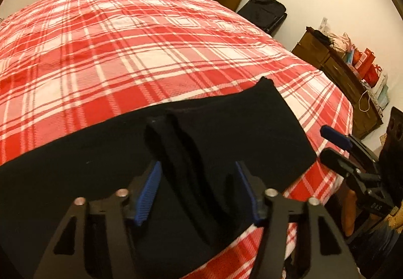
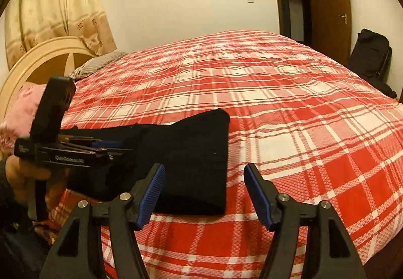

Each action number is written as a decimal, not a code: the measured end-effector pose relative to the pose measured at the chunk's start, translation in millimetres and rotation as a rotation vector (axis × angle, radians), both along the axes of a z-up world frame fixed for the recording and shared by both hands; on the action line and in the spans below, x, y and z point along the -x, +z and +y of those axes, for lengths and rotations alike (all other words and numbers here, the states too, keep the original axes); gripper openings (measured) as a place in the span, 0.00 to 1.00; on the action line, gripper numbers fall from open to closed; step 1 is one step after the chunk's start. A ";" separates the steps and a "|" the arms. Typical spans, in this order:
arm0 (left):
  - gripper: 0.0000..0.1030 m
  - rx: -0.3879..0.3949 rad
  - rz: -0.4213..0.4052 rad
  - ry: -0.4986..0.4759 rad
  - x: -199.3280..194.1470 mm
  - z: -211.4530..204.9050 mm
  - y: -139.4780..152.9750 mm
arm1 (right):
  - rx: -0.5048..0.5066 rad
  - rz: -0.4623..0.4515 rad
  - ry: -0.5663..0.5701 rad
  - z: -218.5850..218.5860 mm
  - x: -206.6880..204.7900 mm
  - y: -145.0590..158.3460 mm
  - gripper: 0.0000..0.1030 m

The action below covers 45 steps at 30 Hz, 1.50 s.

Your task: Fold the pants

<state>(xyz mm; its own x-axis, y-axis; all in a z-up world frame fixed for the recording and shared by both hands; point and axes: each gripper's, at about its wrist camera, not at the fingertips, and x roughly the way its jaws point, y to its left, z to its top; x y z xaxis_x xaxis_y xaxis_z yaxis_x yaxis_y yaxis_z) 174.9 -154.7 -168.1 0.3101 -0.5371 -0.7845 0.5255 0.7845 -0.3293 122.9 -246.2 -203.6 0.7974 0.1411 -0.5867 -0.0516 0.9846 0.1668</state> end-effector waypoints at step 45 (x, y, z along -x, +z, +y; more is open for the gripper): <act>0.17 -0.029 -0.005 0.275 0.5 157.3 -10.0 | 0.053 -0.069 0.257 67.9 13.1 -8.5 0.67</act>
